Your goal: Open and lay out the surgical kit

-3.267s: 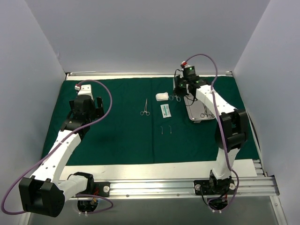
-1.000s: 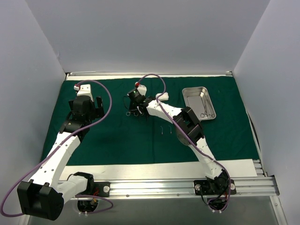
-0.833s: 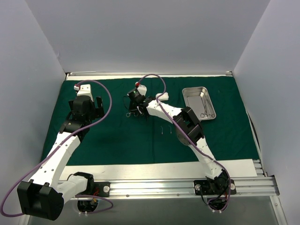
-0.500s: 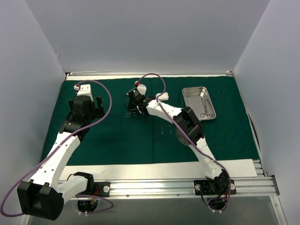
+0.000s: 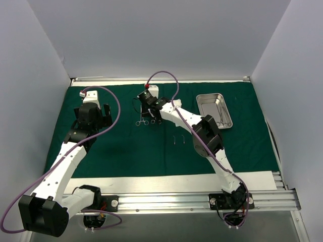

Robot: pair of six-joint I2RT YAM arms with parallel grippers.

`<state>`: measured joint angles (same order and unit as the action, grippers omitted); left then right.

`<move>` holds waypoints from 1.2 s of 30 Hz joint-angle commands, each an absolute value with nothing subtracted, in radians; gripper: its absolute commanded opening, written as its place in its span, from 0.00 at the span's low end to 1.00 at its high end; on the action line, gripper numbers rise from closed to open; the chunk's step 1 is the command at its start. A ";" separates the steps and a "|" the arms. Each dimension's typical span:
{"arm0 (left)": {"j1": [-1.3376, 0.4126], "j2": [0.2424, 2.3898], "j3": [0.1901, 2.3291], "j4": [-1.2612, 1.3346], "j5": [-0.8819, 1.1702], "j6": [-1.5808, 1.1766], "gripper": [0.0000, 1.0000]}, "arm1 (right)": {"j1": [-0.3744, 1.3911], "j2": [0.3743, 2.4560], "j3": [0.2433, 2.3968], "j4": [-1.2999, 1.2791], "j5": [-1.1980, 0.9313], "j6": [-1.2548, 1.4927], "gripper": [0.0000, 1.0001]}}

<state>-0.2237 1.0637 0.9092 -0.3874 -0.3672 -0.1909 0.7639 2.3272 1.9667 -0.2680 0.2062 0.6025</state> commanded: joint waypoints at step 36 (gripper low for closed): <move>-0.230 1.063 0.916 -0.373 -0.377 -0.187 0.97 | 0.595 2.322 1.858 -0.009 -0.069 0.353 0.74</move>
